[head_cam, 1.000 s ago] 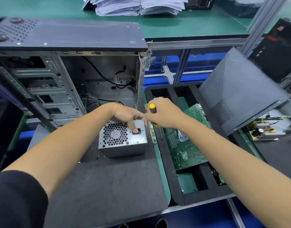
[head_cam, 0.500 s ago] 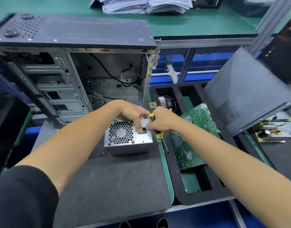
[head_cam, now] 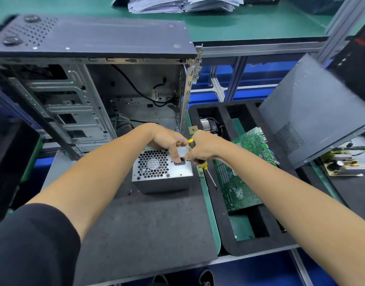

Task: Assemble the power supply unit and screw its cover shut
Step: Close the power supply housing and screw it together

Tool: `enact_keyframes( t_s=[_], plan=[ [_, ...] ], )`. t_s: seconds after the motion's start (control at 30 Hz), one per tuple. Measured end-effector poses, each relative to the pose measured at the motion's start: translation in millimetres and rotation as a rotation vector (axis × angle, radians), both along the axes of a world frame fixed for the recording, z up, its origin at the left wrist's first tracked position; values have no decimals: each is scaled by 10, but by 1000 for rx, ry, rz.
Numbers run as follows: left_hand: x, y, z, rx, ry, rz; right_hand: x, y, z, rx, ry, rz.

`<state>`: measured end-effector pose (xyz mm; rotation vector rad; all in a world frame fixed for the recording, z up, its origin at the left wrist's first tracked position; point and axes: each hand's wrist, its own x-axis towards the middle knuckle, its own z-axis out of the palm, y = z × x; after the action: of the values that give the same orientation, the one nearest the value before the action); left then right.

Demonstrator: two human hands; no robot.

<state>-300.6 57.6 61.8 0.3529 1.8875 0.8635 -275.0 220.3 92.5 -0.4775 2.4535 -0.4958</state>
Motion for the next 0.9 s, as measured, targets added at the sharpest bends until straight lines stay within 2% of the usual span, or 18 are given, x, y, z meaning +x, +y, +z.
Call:
enact_keyframes(
  t_s=[0.37, 0.9],
  plan=[
    [70, 14, 11, 38, -59, 61, -33, 2, -8, -5, -38, 5],
    [62, 30, 28, 77, -63, -80, -72, -32, -5, 47, -65, 25]
  ],
)
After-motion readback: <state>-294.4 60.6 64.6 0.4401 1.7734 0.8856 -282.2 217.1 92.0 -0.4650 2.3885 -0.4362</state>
